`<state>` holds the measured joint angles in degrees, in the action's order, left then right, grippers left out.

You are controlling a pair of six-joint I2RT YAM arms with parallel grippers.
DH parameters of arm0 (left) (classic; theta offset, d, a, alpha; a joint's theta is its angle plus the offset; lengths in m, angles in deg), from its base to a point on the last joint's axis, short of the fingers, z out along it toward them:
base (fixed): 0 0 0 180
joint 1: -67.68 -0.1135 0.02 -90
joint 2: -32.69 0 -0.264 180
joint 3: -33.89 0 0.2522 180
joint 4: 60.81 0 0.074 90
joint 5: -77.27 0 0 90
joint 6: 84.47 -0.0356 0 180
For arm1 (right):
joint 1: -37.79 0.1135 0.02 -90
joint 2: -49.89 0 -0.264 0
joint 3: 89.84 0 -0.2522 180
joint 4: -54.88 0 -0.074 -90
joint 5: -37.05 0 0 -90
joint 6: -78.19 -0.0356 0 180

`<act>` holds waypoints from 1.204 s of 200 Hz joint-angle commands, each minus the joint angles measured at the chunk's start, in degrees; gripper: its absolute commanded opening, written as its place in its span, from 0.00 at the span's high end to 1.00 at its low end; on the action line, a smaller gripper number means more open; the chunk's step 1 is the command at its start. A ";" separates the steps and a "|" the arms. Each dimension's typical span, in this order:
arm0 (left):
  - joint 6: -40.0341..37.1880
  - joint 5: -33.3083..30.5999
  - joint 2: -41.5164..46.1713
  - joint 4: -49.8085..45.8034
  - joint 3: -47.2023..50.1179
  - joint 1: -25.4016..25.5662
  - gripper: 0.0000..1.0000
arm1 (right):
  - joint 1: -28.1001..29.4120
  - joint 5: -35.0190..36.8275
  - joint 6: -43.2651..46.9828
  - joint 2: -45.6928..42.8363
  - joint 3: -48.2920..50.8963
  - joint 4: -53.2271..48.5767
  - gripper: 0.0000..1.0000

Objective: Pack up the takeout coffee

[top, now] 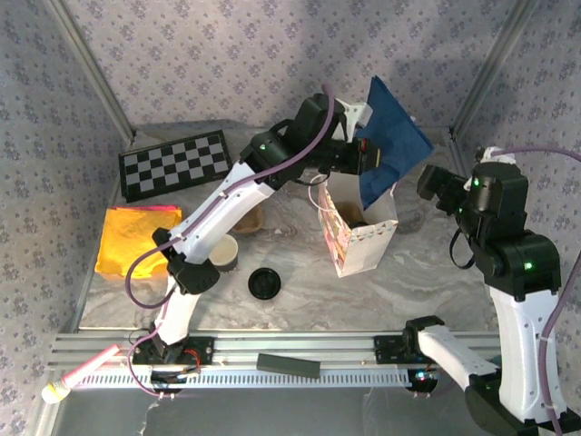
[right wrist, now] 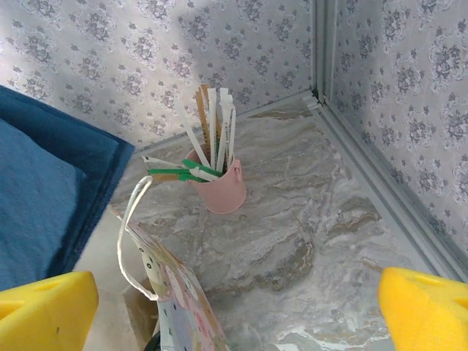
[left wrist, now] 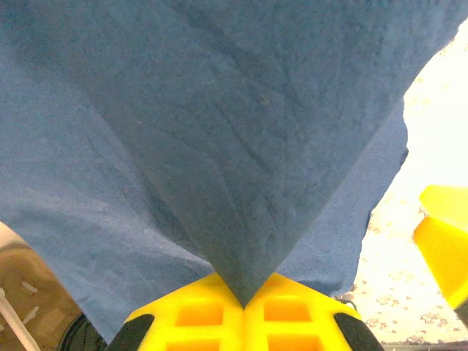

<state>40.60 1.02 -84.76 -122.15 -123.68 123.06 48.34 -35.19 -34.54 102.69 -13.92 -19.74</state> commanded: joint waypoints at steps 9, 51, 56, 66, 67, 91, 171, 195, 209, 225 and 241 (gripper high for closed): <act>-0.05 -0.38 5.33 3.18 10.55 1.93 1.00 | -0.51 -1.02 -0.88 -0.12 1.12 -0.69 0.00; 1.76 -2.01 11.58 9.16 24.98 -0.29 1.00 | -0.68 -2.48 -1.36 -0.14 1.79 0.34 0.00; 1.89 -2.01 11.83 10.26 25.76 -0.63 1.00 | -0.69 -2.64 -1.42 -0.07 1.89 0.53 0.00; 1.68 -2.23 12.19 10.69 27.34 -1.01 1.00 | -0.69 -2.97 -1.54 0.02 1.99 0.83 0.00; 1.63 -2.28 12.22 10.68 27.39 -1.03 1.00 | -0.65 -2.98 -1.54 -0.02 2.04 0.83 0.00; 1.79 -2.21 12.33 11.15 29.38 -2.18 1.00 | -0.70 -3.65 -1.71 0.08 2.17 1.26 0.00; -3.23 -5.48 9.26 0.78 29.27 -0.72 0.84 | -0.71 -3.96 -1.85 0.14 2.96 1.04 0.00; -3.46 -6.97 8.73 -1.81 27.92 -0.65 0.77 | -0.87 -4.38 -1.87 0.60 3.12 1.27 0.00; -3.62 -7.29 8.72 -2.52 26.34 -0.61 0.62 | -0.94 -4.62 -1.89 0.90 3.14 1.49 0.00; -3.61 -7.02 8.77 -2.70 24.21 -0.59 0.55 | -0.94 -4.81 -1.96 1.26 3.20 1.80 0.00; -3.54 -6.75 8.40 -3.44 21.14 -0.62 0.48 | -0.91 -4.99 -1.98 1.52 3.22 1.99 0.00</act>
<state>37.63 -5.03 -75.58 -123.54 -96.80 122.45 47.77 -39.30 -35.61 103.85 -11.43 -18.60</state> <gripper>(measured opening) 0.490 0.998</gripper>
